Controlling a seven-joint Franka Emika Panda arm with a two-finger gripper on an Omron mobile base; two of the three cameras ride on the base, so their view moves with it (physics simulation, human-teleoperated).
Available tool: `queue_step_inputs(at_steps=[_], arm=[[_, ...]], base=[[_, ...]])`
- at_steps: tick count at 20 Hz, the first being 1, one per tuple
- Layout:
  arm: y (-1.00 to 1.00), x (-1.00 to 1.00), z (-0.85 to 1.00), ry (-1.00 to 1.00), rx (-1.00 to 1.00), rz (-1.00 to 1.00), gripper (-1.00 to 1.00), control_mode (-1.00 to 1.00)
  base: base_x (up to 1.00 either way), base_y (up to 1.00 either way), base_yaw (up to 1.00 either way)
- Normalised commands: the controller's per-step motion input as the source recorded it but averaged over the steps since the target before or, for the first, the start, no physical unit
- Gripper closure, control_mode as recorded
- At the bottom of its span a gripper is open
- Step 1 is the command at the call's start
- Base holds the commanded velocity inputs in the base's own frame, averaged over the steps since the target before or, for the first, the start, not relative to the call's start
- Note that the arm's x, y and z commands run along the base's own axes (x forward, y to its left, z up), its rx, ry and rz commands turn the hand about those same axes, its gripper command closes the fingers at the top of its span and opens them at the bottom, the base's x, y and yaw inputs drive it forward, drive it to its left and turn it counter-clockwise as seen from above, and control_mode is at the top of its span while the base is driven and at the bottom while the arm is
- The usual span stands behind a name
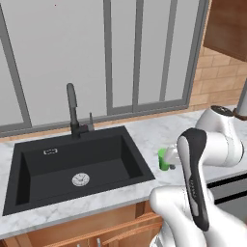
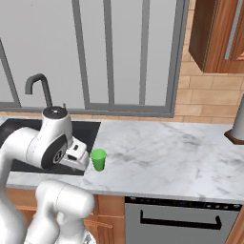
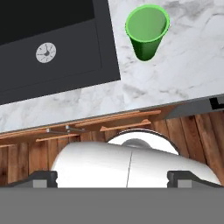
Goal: Pick the cup and bowl from the counter and place them on the counter next to the sink.
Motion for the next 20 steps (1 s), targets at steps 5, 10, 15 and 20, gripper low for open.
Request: queue_step_inputs(at_steps=[5, 10, 15, 20], arm=[[0.40, 0.00, -0.05, 0.00, -0.15, 0.00, -1.00, -1.00], [0.08, 0.00, -0.04, 0.00, -0.03, 0.00, -1.00, -1.00], [0.00, 0.00, 0.00, 0.00, 0.00, 0.00, -1.00, -1.00], [0.00, 0.00, 0.00, 0.00, 0.00, 0.00, -1.00, -1.00]], base=[[0.00, 0.00, 0.00], [0.00, 0.00, 0.00], [0.00, 0.00, 0.00], [0.00, 0.00, 0.00]])
